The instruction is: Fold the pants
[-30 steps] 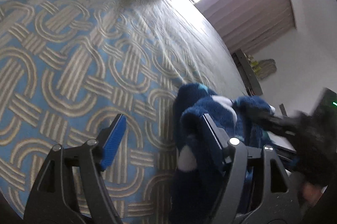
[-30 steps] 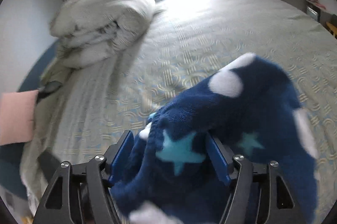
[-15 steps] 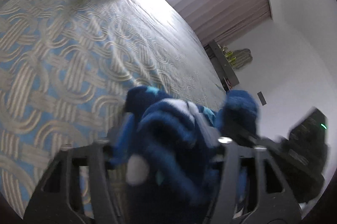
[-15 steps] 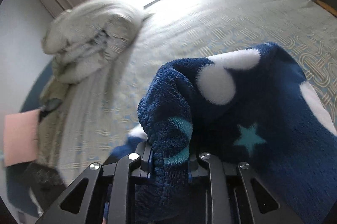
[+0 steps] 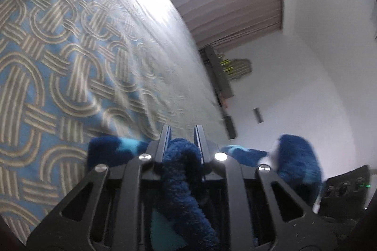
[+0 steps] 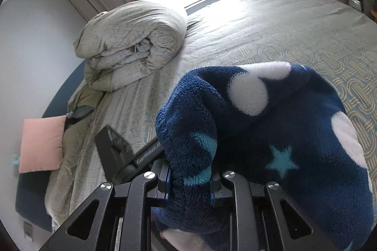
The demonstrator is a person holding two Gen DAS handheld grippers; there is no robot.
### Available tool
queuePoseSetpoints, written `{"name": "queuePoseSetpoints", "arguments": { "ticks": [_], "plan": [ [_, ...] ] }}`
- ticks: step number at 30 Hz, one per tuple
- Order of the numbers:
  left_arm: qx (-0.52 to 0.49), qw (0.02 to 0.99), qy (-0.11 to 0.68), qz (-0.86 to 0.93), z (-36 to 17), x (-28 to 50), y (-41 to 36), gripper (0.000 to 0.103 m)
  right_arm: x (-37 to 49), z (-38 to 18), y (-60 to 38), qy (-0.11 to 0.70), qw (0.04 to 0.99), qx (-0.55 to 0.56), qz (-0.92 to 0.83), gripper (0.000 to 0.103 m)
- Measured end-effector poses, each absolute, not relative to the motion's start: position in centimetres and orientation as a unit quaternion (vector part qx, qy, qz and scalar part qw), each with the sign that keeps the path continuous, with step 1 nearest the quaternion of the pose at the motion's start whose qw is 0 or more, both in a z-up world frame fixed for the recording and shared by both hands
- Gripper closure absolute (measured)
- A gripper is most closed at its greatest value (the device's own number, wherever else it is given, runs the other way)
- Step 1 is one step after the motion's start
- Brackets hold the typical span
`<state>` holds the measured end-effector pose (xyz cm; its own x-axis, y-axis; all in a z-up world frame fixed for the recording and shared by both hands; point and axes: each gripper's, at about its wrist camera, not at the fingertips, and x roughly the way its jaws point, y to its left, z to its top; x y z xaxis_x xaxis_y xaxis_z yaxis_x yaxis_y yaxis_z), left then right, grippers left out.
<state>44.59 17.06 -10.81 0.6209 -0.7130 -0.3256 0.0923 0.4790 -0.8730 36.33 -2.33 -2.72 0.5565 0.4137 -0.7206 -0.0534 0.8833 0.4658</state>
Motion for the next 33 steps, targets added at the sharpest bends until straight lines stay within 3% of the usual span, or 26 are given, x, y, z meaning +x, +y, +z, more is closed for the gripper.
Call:
{"name": "queuePoseSetpoints", "arguments": {
  "ticks": [4, 9, 11, 13, 14, 15, 18, 21, 22, 23, 24, 25, 26, 27, 33],
  "plan": [
    [-0.477, 0.762, 0.364, -0.244, -12.6, 44.5, 18.3, 0.079, 36.9, -3.4, -2.1, 0.458, 0.857, 0.19, 0.137, 0.081],
    [-0.512, 0.773, 0.344, -0.149, -13.8, 41.3, 22.8, 0.054, 38.5, -6.0, 0.1, 0.499, 0.836, 0.165, 0.158, 0.076],
    [-0.529, 0.774, 0.329, -0.116, -14.4, 39.7, 24.8, 0.055, 39.3, -7.4, 1.7, 0.519, 0.829, 0.126, 0.163, 0.063],
    [-0.55, 0.761, 0.323, -0.117, -14.6, 38.8, 25.8, 0.055, 39.9, -9.0, 2.6, 0.53, 0.827, 0.105, 0.158, 0.04],
    [-0.544, 0.767, 0.324, -0.11, -14.1, 38.2, 25.9, 0.054, 40.0, -9.6, 3.0, 0.531, 0.826, 0.092, 0.164, 0.022],
    [-0.53, 0.778, 0.322, -0.103, -13.3, 37.6, 25.9, 0.054, 39.9, -9.9, 3.6, 0.529, 0.829, 0.07, 0.167, 0.016],
    [-0.504, 0.796, 0.313, -0.116, -11.1, 36.7, 24.8, 0.054, 38.0, -8.4, 4.7, 0.515, 0.839, 0.017, 0.174, 0.016],
    [-0.476, 0.818, 0.292, -0.14, -7.9, 35.9, 23.3, 0.054, 35.8, -5.7, 2.1, 0.482, 0.841, 0.114, 0.218, 0.016],
    [-0.46, 0.827, 0.286, -0.15, -6.5, 35.5, 22.5, 0.061, 35.2, -4.9, 1.0, 0.473, 0.84, 0.142, 0.227, 0.017],
    [-0.432, 0.841, 0.279, -0.171, -4.7, 34.9, 21.2, 0.066, 34.4, -3.8, -0.9, 0.459, 0.841, 0.168, 0.232, 0.025],
    [-0.413, 0.849, 0.275, -0.182, -3.7, 34.5, 20.7, 0.076, 34.0, -3.2, -2.2, 0.448, 0.844, 0.18, 0.233, 0.051],
    [-0.389, 0.859, 0.27, -0.193, -2.4, 34.0, 19.4, 0.082, 33.5, -2.5, -3.6, 0.437, 0.848, 0.191, 0.231, 0.065],
    [-0.367, 0.866, 0.267, -0.208, -1.1, 33.4, 18.3, 0.083, 33.3, -1.9, -5.0, 0.427, 0.853, 0.198, 0.225, 0.088],
    [-0.351, 0.869, 0.268, -0.224, -0.3, 33.2, 17.0, 0.083, 33.0, -1.3, -6.8, 0.414, 0.861, 0.205, 0.211, 0.093],
    [-0.25, 0.88, 0.349, -0.202, -2.8, 34.0, 9.9, 0.083, 33.6, -2.6, -12.1, 0.405, 0.882, 0.195, 0.137, 0.093]
  ]
}}
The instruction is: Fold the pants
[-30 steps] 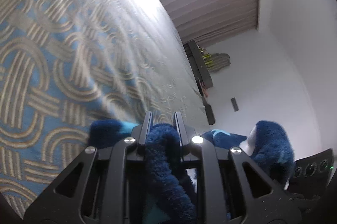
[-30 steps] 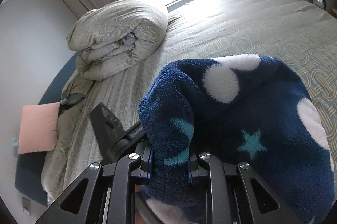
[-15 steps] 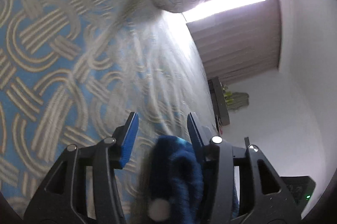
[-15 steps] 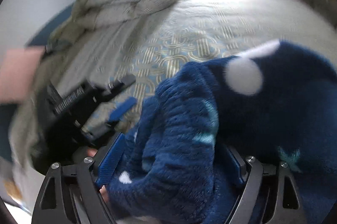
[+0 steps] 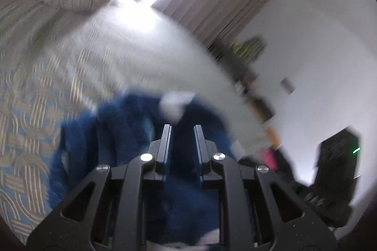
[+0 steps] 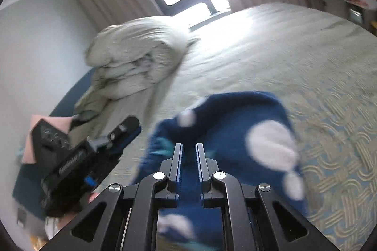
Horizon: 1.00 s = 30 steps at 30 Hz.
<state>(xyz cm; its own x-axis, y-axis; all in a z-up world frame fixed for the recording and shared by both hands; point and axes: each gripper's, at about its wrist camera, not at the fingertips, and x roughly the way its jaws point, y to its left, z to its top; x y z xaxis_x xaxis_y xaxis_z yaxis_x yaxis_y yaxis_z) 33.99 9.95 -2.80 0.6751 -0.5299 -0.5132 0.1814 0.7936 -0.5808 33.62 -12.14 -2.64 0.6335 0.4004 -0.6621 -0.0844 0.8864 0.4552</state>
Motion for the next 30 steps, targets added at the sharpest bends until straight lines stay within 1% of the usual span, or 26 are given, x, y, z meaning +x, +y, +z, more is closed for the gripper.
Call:
{"name": "queuePoseSetpoints", "arguments": {
  "ticks": [1, 2, 3, 4, 5, 7, 10, 11, 12, 13, 15, 17, 19, 20, 22, 24, 27, 29, 30],
  "plan": [
    [-0.231, 0.883, 0.368, -0.176, -4.0, 34.2, 9.3, 0.086, 33.9, -3.3, -12.3, 0.408, 0.884, 0.19, 0.127, 0.093],
    [-0.206, 0.889, 0.385, -0.141, -5.4, 34.3, 9.1, 0.094, 33.9, -4.4, -12.8, 0.412, 0.885, 0.188, 0.107, 0.094],
    [-0.193, 0.895, 0.385, -0.117, -6.3, 34.1, 9.1, 0.101, 33.9, -5.4, -13.2, 0.414, 0.885, 0.19, 0.101, 0.095],
    [-0.19, 0.902, 0.373, -0.102, -6.9, 33.7, 9.4, 0.1, 33.8, -6.3, -13.6, 0.415, 0.885, 0.189, 0.098, 0.096],
    [-0.189, 0.906, 0.367, -0.093, -7.1, 34.0, 9.7, 0.1, 33.5, -7.8, -14.2, 0.413, 0.885, 0.188, 0.101, 0.102],
    [-0.18, 0.913, 0.359, -0.074, -7.1, 33.7, 9.9, 0.1, 32.6, -9.6, -14.4, 0.395, 0.894, 0.179, 0.111, 0.103],
    [-0.152, 0.922, 0.352, -0.056, -7.0, 32.7, 9.3, 0.1, 31.1, -9.7, -13.4, 0.372, 0.913, 0.134, 0.103, 0.103],
    [-0.146, 0.92, 0.359, -0.058, -6.0, 32.2, 8.9, 0.1, 31.2, -9.2, -13.1, 0.378, 0.913, 0.124, 0.096, 0.103],
    [-0.155, 0.916, 0.365, -0.064, -5.3, 32.2, 8.7, 0.097, 31.0, -8.9, -13.0, 0.382, 0.911, 0.12, 0.093, 0.103],
    [-0.17, 0.912, 0.367, -0.073, -4.1, 32.0, 8.9, 0.091, 31.4, -8.3, -12.9, 0.394, 0.905, 0.127, 0.094, 0.103],
    [-0.183, 0.918, 0.343, -0.085, -1.4, 31.4, 9.0, 0.086, 31.7, -6.6, -14.0, 0.409, 0.886, 0.19, 0.112, 0.092],
    [-0.167, 0.93, 0.316, -0.082, 0.4, 31.2, 8.5, 0.086, 31.7, -4.0, -15.1, 0.387, 0.886, 0.22, 0.129, 0.091],
    [-0.149, 0.937, 0.306, -0.076, 1.2, 32.1, 8.1, 0.086, 32.4, -2.0, -15.7, 0.363, 0.898, 0.216, 0.125, 0.091],
    [-0.145, 0.936, 0.312, -0.072, 1.1, 33.1, 7.8, 0.086, 33.3, -1.6, -15.6, 0.357, 0.902, 0.21, 0.124, 0.091],
    [-0.137, 0.933, 0.326, -0.061, 0.2, 34.9, 7.8, 0.086, 35.0, -1.7, -16.0, 0.369, 0.898, 0.211, 0.116, 0.093],
    [-0.131, 0.929, 0.343, -0.044, -1.7, 36.4, 7.9, 0.086, 37.7, -2.7, -16.5, 0.387, 0.889, 0.218, 0.11, 0.094],
    [-0.139, 0.916, 0.373, -0.044, -5.6, 36.8, 8.4, 0.088, 39.7, -6.2, -16.3, 0.419, 0.882, 0.198, 0.087, 0.094],
    [-0.146, 0.926, 0.344, -0.058, -7.1, 35.9, 9.0, 0.089, 40.2, -10.2, -16.6, 0.436, 0.872, 0.204, 0.091, 0.095],
    [-0.139, 0.93, 0.335, -0.057, -7.1, 35.5, 8.9, 0.089, 39.8, -10.9, -17.0, 0.42, 0.876, 0.216, 0.101, 0.097]
  ]
}}
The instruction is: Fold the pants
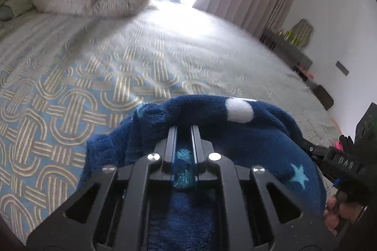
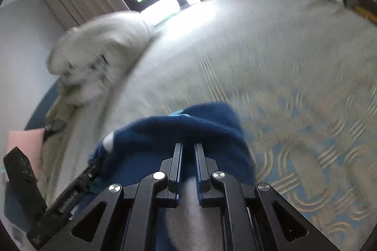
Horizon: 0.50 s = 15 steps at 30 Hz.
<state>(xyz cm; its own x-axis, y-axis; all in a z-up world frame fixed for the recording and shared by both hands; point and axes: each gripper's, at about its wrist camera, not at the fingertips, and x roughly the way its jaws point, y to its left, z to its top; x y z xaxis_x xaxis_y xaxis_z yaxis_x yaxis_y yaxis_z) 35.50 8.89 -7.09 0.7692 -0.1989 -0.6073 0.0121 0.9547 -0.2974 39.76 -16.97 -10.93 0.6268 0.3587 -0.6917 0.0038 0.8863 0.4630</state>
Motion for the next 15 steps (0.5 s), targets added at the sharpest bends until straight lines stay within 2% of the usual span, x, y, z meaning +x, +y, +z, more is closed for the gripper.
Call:
{"name": "queuePoseSetpoints", "arguments": {
  "ticks": [2, 9, 12, 14, 15],
  "plan": [
    [-0.123, 0.937, 0.325, -0.05, -7.1, 34.8, 8.3, 0.089, 38.9, -11.2, -17.9, 0.399, 0.877, 0.242, 0.112, 0.097],
    [-0.137, 0.932, 0.332, -0.052, -7.1, 34.9, 8.6, 0.089, 38.7, -10.6, -16.8, 0.395, 0.888, 0.211, 0.101, 0.097],
    [-0.178, 0.917, 0.349, -0.075, -5.6, 34.9, 10.1, 0.087, 39.4, -10.4, -17.2, 0.41, 0.88, 0.219, 0.101, 0.096],
    [-0.216, 0.908, 0.35, -0.083, -3.8, 33.6, 12.0, 0.07, 40.1, -9.7, -17.6, 0.439, 0.863, 0.227, 0.107, 0.093],
    [-0.226, 0.907, 0.346, -0.078, -3.1, 32.9, 12.9, 0.047, 40.2, -9.1, -17.9, 0.449, 0.856, 0.231, 0.11, 0.09]
  ]
}}
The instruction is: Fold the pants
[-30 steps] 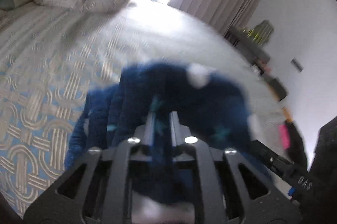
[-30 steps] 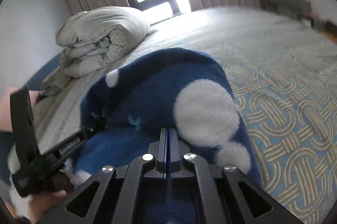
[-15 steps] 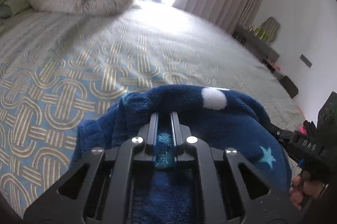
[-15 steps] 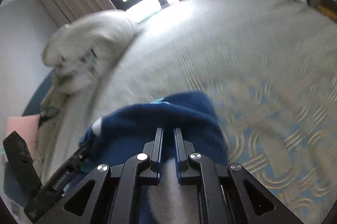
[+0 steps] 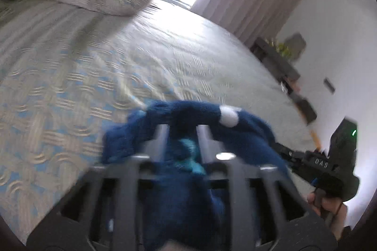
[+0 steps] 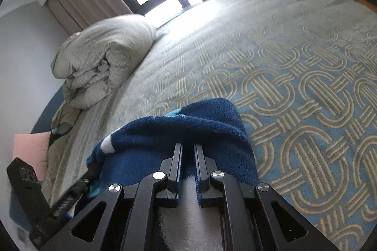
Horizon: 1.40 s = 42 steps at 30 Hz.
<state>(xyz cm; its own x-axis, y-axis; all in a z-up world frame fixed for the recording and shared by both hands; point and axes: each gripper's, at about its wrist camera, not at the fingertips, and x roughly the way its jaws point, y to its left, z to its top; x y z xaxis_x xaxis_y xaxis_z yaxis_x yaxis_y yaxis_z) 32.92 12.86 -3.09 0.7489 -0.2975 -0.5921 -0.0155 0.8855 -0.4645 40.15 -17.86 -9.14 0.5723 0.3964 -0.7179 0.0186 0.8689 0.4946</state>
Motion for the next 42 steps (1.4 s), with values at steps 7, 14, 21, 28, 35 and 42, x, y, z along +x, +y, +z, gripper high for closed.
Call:
{"name": "queuePoseSetpoints", "arguments": {
  "ticks": [7, 14, 21, 28, 35, 42],
  "plan": [
    [-0.324, 0.844, 0.409, -0.121, -3.2, 30.8, 18.2, 0.024, 37.1, -6.4, -21.2, 0.468, 0.834, 0.259, 0.136, 0.027],
    [-0.321, 0.783, 0.51, -0.154, -7.9, 30.4, 16.7, 0.024, 34.8, -9.8, -22.0, 0.547, 0.781, 0.254, 0.161, 0.027],
    [-0.383, 0.734, 0.524, -0.199, -11.0, 31.6, 15.8, 0.017, 34.9, -12.7, -23.4, 0.566, 0.728, 0.326, 0.208, 0.022],
    [-0.408, 0.72, 0.513, -0.225, -11.8, 34.4, 14.5, 0.009, 38.0, -14.7, -22.7, 0.561, 0.695, 0.374, 0.249, 0.02],
    [-0.345, 0.755, 0.508, -0.231, -9.6, 33.7, 12.7, 0.052, 37.8, -13.5, -21.3, 0.541, 0.721, 0.364, 0.235, 0.043],
    [-0.339, 0.768, 0.486, -0.245, -5.4, 31.4, 13.5, 0.055, 36.0, -10.2, -21.0, 0.516, 0.737, 0.374, 0.225, 0.053]
  ]
}}
